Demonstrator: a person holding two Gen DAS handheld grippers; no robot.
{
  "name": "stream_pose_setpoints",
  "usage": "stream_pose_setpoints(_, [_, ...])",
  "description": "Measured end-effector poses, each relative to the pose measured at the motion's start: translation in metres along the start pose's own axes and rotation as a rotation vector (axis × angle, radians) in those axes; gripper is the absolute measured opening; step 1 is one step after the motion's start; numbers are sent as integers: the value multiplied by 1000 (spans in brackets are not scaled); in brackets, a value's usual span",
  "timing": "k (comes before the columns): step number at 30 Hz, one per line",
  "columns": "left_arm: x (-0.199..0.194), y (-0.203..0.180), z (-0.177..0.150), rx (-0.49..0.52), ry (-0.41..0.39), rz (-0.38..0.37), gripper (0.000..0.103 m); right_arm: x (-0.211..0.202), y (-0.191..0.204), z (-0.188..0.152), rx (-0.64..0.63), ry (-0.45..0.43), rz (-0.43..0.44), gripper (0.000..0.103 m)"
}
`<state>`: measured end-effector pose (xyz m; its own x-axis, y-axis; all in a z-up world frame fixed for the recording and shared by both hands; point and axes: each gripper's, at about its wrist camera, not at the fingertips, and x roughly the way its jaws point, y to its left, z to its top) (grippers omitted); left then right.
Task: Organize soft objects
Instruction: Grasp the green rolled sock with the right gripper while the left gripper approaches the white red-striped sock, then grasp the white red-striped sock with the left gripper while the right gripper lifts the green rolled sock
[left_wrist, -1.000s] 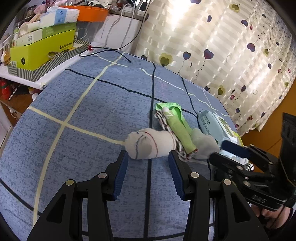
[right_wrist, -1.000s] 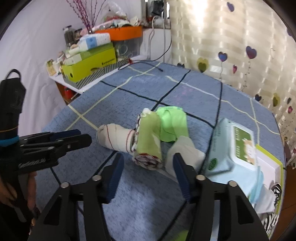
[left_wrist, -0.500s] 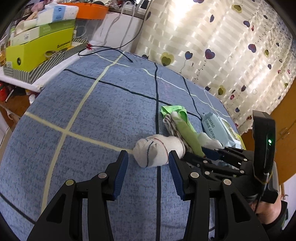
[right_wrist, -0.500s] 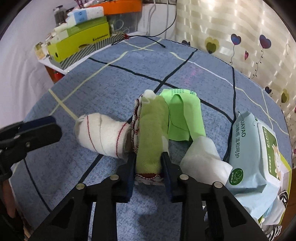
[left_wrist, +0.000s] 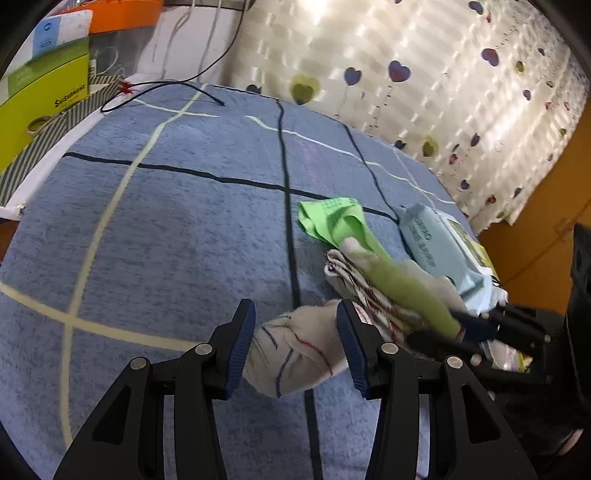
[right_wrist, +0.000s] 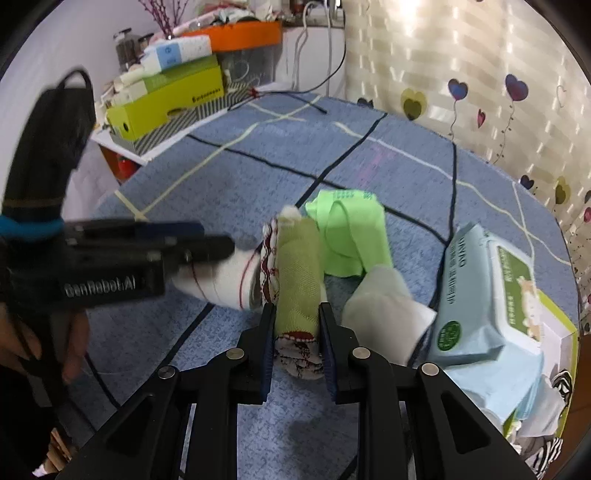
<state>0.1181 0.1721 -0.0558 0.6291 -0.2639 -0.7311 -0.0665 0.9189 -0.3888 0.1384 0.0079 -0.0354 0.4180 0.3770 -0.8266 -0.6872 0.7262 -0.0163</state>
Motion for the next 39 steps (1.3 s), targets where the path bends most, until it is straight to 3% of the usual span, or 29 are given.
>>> stream_pose_setpoints(11, [-22,-37,-31,250,37,-14,56,-27,-4,-9,10,-51,11,21])
stream_pose_setpoints(21, [-2,-57,-34,528,62,109,61,-31,-4,-32,25,-20,28,21])
stream_pose_setpoints(25, [12,-53,-32,583,87,153,62,-29,-4,-37,34,-8,34,21])
stream_pose_setpoints(28, [24,-47,-29,571,117,196,62,-27,-3,-37,31,-3,37,21])
stream_pose_setpoints(32, [25,-39,-28,479,117,150,61,-26,-2,-37,32,-2,41,21])
stream_pose_setpoints(34, [23,-36,-28,437,104,147,49,-26,-2,-37,34,-3,41,21])
stream_pose_setpoints(39, [15,-28,-32,285,84,98,46,-25,-4,-37,40,-8,45,21])
